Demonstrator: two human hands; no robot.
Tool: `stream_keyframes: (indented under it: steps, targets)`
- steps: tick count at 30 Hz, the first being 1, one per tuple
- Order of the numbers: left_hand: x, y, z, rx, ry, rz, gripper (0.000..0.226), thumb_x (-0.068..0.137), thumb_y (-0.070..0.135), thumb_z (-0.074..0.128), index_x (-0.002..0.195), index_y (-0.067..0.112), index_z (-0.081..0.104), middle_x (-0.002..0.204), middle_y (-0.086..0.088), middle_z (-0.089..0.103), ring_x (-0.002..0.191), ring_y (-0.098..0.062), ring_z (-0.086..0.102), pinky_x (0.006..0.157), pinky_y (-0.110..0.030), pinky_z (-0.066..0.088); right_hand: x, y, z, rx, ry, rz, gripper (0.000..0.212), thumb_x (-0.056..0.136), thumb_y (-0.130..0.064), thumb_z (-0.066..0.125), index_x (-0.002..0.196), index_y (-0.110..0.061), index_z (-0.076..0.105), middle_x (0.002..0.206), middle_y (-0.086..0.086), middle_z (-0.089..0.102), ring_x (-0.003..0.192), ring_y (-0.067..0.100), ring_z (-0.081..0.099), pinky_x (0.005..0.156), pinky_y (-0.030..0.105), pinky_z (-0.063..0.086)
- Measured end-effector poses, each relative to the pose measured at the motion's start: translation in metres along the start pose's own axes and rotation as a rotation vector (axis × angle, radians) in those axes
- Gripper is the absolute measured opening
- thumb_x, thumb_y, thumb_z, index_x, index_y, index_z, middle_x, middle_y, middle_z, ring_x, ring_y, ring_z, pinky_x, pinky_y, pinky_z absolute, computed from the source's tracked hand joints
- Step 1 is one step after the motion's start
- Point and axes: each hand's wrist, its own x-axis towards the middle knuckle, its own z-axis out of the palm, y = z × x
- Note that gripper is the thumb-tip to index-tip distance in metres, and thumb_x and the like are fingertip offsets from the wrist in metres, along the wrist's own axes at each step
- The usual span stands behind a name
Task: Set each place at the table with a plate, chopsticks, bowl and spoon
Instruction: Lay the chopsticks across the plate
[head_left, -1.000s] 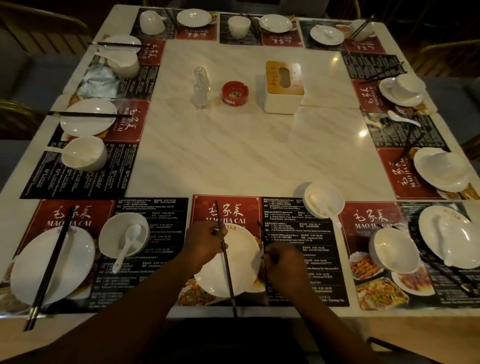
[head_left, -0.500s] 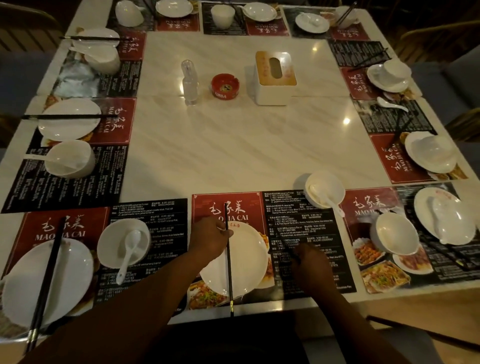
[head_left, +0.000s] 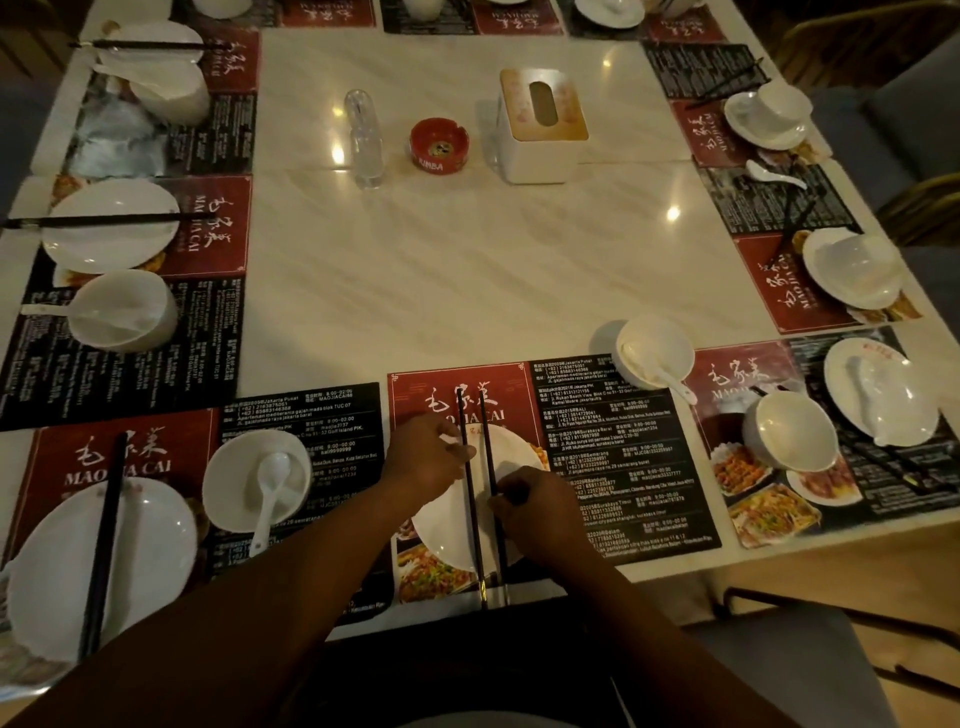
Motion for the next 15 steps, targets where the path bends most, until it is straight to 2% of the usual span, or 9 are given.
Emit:
stream_keyframes:
  steps: [3,4,6,8,12,15]
  targets:
    - [0.0,-0.004,-0.004,0.002,-0.035,0.005,0.031,0.079,0.006,0.082,0.102,0.017,0.064,0.084,-0.007,0.073,0.068,-0.016,0.074,0.067,-0.036,0.063,0.003,-0.003,0.005,-0.057,0.009,-0.036,0.014,0.089,-0.023,0.071,0.103,-0.021,0.074,0.097,-0.006,0.074,0.075,0.003,0.063,0.062,0.007,0.043]
    - [0.0,-0.006,-0.005,0.002,-0.038,0.007,0.033,0.077,0.005,0.082,0.102,0.017,0.064,0.083,-0.007,0.074,0.068,-0.016,0.074,0.068,-0.038,0.063,0.003,-0.004,0.007,-0.057,0.009,-0.035,0.014,0.089,-0.023,0.072,0.103,-0.02,0.074,0.097,-0.006,0.074,0.075,0.003,0.063,0.063,0.008,0.045]
    - [0.0,-0.01,-0.006,-0.009,-0.042,0.011,0.036,0.076,0.004,0.083,0.104,0.017,0.064,0.082,-0.007,0.074,0.068,-0.017,0.074,0.07,-0.041,0.063,0.004,-0.004,0.009,-0.039,0.004,-0.014,0.015,0.088,-0.024,0.072,0.103,-0.021,0.074,0.097,-0.005,0.075,0.079,0.006,0.068,0.072,0.019,0.056]
    - [-0.001,-0.014,-0.007,-0.011,-0.047,0.022,0.037,0.076,0.003,0.083,0.105,0.016,0.064,0.08,-0.007,0.075,0.068,-0.016,0.074,0.071,-0.041,0.063,0.005,-0.002,0.012,-0.059,0.002,-0.009,0.017,0.088,-0.024,0.071,0.104,-0.022,0.074,0.099,-0.004,0.076,0.082,0.008,0.07,0.079,0.028,0.059]
    - [-0.003,-0.017,-0.008,-0.027,-0.053,0.027,0.036,0.077,0.002,0.081,0.106,0.016,0.064,0.077,-0.005,0.075,0.067,-0.014,0.074,0.071,-0.04,0.063,0.004,-0.003,0.017,-0.079,0.021,-0.027,0.022,0.087,-0.03,0.071,0.108,-0.02,0.072,0.101,-0.004,0.075,0.087,0.01,0.069,0.077,0.022,0.054]
    - [-0.004,-0.017,-0.008,-0.037,-0.05,0.023,0.035,0.078,0.0,0.08,0.106,0.015,0.065,0.077,-0.004,0.075,0.067,-0.013,0.074,0.07,-0.036,0.062,0.0,-0.007,0.019,-0.074,0.027,0.009,0.035,0.078,-0.048,0.078,0.1,-0.023,0.067,0.085,-0.009,0.069,0.079,0.008,0.066,0.073,0.024,0.054]
